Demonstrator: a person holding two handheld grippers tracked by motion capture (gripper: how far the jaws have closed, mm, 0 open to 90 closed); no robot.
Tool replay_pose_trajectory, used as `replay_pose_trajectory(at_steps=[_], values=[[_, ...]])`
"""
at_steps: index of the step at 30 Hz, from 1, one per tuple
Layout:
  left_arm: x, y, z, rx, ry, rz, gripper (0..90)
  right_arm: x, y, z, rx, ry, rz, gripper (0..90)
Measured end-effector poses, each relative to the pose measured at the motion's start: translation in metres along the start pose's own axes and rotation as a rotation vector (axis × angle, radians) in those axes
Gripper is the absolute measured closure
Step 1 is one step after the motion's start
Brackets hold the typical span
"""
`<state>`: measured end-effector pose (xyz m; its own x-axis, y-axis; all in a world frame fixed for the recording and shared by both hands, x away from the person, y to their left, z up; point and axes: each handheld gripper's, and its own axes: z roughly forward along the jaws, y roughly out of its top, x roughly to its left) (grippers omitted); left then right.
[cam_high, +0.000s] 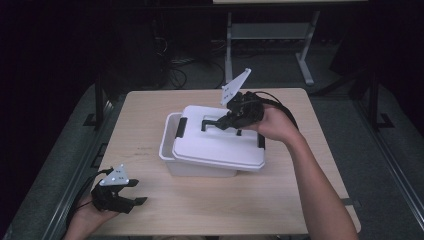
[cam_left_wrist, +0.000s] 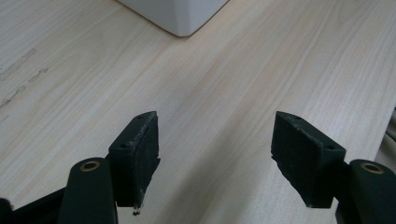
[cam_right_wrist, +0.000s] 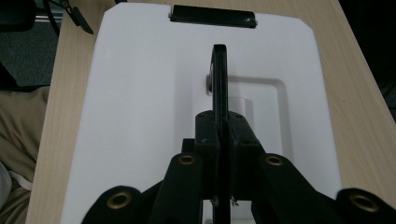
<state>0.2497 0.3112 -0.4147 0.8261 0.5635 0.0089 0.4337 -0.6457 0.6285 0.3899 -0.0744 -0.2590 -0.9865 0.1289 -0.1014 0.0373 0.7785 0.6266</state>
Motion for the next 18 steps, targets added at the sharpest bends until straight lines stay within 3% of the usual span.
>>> replay_pose_trajectory(at_steps=[18], values=[[0.001, -0.002, -0.001, -0.002, -0.004, -0.006, 31.9, -0.016, 0.019, 0.031, 0.007, 0.045, -0.014, 84.2]])
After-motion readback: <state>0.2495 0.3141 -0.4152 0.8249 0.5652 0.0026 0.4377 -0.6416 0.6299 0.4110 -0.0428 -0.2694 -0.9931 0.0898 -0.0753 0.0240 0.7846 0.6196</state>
